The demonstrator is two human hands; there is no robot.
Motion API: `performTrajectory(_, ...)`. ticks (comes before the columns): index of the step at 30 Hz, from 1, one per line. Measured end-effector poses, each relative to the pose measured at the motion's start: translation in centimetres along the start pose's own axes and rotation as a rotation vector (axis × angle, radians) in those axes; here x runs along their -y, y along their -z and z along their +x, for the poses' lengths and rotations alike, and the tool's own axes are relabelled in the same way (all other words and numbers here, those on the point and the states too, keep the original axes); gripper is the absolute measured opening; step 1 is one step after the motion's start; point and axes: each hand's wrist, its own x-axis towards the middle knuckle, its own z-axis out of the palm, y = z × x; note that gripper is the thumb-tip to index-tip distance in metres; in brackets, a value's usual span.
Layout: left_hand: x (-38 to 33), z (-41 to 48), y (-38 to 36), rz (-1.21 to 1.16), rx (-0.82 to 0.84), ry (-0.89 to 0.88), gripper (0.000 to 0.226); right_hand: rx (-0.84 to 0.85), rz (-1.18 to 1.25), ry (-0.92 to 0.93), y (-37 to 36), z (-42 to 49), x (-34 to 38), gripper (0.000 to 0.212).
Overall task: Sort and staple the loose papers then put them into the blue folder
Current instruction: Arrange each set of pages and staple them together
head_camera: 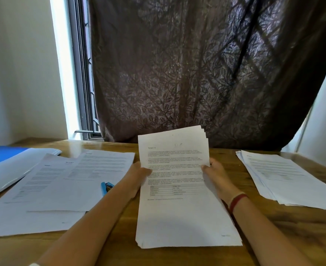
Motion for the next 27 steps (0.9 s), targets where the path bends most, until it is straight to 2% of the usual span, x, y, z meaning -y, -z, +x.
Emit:
performTrajectory(3,-0.8,-0.5,-0.1,0.024,-0.093,-0.158,0.02,0.1,-0.022,-0.01,0.3,-1.4,1.6,0.014)
performTrajectory(5,-1.4,-1.3,-0.2,0.021,-0.142,-0.289,0.021,0.176,0.017,-0.057,0.5,-1.7,2.2,0.023)
performTrajectory(7,-2.5,-1.8,-0.5,0.031,-0.196,-0.43,0.018,0.097,0.017,-0.026,0.3,-1.8,2.6,0.025)
performTrajectory(10,-5.6,-3.0,-0.5,0.115,-0.291,-0.643,0.012,-0.087,0.044,0.19,-0.4,-2.0,3.6,0.021)
performTrajectory(15,-9.9,-5.5,0.2,0.039,-0.412,-0.856,0.01,-0.228,0.12,0.574,-2.7,-3.6,6.9,0.019)
performTrajectory(19,-8.7,-6.0,-0.3,0.066,-0.44,-0.836,0.009,-0.221,0.08,0.668,-4.0,-4.5,6.3,0.019)
performTrajectory(23,-6.2,-4.9,-0.4,0.08,-0.434,-0.693,0.02,-0.209,0.036,0.604,-3.9,-4.2,4.2,0.037)
performTrajectory(27,-4.9,-3.5,-0.6,0.093,-0.397,-0.569,0.021,-0.186,0.029,0.516,-3.1,-3.3,3.3,0.032)
